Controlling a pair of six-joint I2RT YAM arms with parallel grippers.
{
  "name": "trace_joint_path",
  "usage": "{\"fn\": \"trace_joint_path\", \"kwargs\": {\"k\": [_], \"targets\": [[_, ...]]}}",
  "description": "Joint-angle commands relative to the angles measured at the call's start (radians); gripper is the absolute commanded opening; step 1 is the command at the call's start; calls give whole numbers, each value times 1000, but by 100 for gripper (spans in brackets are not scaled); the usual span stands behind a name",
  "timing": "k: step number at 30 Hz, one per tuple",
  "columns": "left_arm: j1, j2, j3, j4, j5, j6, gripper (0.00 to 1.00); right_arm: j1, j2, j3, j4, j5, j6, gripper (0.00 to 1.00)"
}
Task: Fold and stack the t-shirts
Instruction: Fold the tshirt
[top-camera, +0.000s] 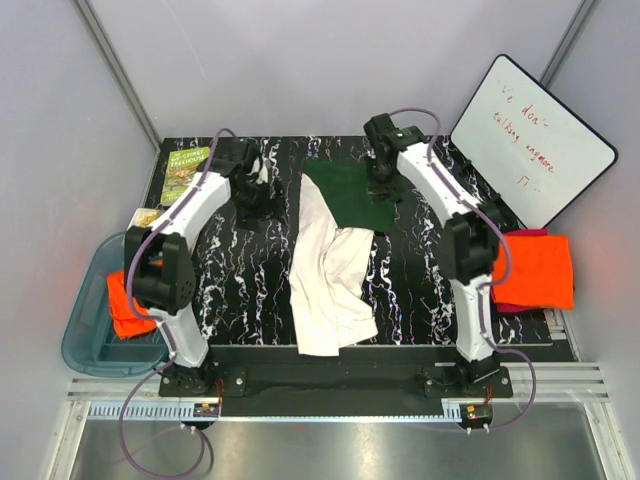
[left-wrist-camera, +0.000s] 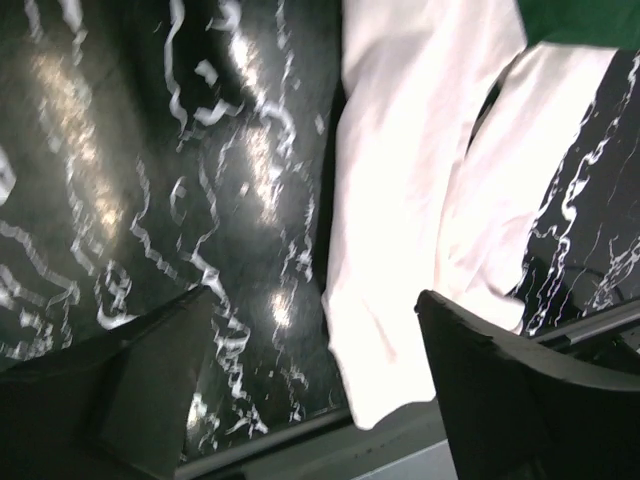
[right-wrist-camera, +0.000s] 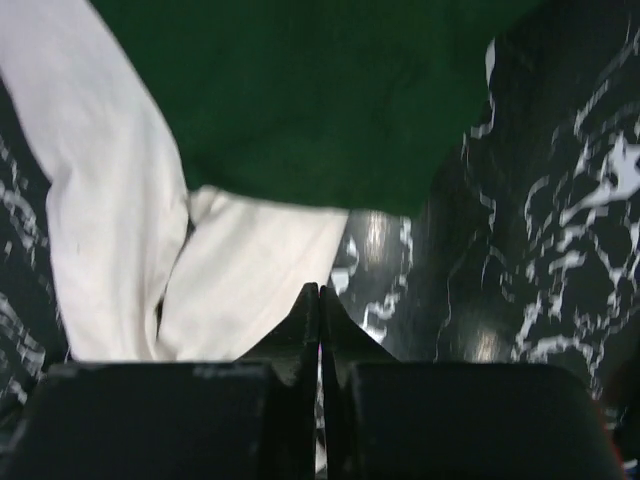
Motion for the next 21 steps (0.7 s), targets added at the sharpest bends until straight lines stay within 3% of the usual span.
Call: {"fn": "trace_joint_path", "kwargs": {"k": [1,4,5,6,7,9,14,21], "targets": [[-35,107,94,23,52,-21,77,25,267,281,5,61,-63,0],[-73,144,117,25,57,-12,64,25,459,541,-78,50,-72,0],[-81,150,120,26,57,-11,48,24,502,602,-127,53,-74,0],[-88,156,119,26,57,-14,40,24,564,648,-142,56,-76,0],[-102,158,116,28,57,-18,16,22,583,689,-145,62,-74,0],[-115,153,105,31,57,-29,0,19,593,673,-124,93,-71,0],[-159,145,99,45,67,-37,0,10,600,622,-49,113,-71,0],[-210,151,119,43,96,-31,2,-1,679,704,64,126,-95,0]]}}
